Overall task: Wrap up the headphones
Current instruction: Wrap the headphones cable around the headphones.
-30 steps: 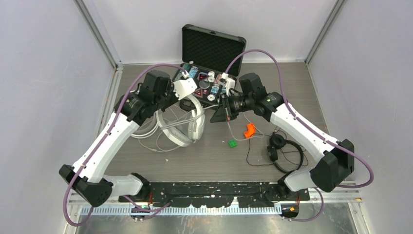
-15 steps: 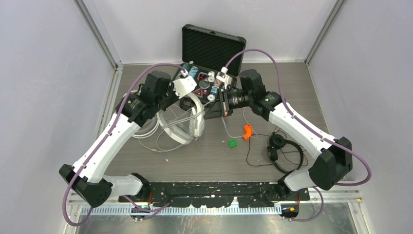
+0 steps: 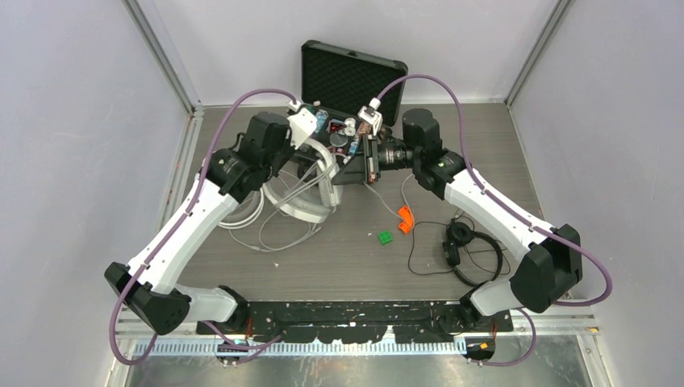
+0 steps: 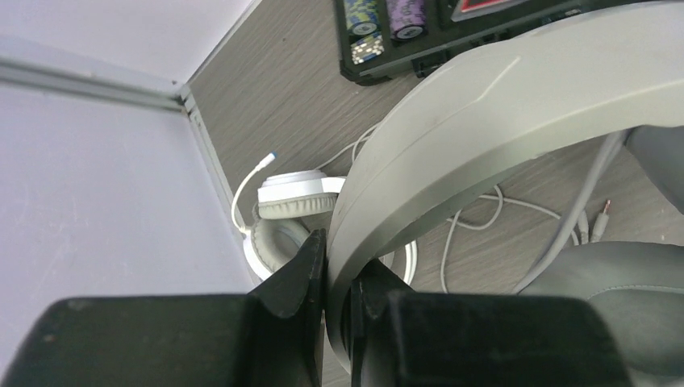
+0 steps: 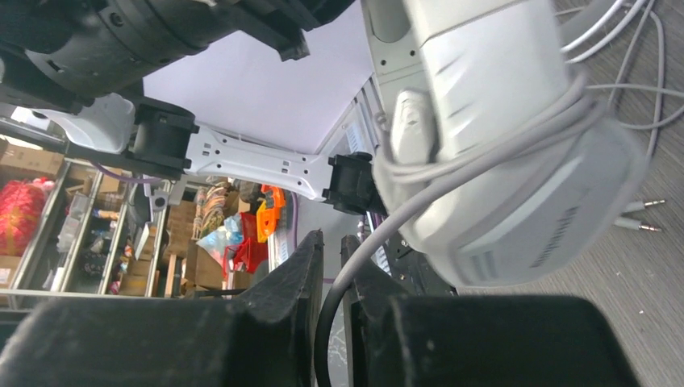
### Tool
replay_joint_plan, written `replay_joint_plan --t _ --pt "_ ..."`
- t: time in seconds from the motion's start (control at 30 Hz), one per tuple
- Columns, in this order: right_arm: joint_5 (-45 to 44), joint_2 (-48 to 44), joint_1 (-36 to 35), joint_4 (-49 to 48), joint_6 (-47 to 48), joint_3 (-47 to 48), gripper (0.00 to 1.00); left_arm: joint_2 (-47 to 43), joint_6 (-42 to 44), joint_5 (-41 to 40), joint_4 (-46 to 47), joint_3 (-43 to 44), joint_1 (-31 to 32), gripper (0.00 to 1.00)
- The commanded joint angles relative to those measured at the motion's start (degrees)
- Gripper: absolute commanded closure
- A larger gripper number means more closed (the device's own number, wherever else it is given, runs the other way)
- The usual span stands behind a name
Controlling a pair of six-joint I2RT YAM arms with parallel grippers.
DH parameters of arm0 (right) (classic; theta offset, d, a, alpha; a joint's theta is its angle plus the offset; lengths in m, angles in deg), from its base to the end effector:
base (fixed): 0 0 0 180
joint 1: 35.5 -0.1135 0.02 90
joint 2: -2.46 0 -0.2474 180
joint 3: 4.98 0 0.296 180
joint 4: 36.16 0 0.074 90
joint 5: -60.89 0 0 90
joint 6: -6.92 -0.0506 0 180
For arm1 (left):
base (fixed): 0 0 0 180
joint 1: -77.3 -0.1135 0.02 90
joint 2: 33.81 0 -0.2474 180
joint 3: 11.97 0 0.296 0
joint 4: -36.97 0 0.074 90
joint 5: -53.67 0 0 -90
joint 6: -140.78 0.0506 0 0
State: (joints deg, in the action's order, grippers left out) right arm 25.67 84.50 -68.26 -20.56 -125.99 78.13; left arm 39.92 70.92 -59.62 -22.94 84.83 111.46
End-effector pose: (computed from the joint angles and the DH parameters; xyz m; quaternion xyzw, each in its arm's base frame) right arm 0.2985 0.2412 0.3382 -0.2183 0.7243 0.6207 0.2060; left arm 0.2756 -0.1628 0.3947 0.3193 0.8206 0.1257 0.4570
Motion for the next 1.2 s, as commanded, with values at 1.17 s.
replay_joint_plan --t 1.17 --pt "-13.5 -0.3 -4.5 -8.2 6.7 4.2 0.73 9.8 -48.8 -15.8 6.2 13.0 0.5 1.0"
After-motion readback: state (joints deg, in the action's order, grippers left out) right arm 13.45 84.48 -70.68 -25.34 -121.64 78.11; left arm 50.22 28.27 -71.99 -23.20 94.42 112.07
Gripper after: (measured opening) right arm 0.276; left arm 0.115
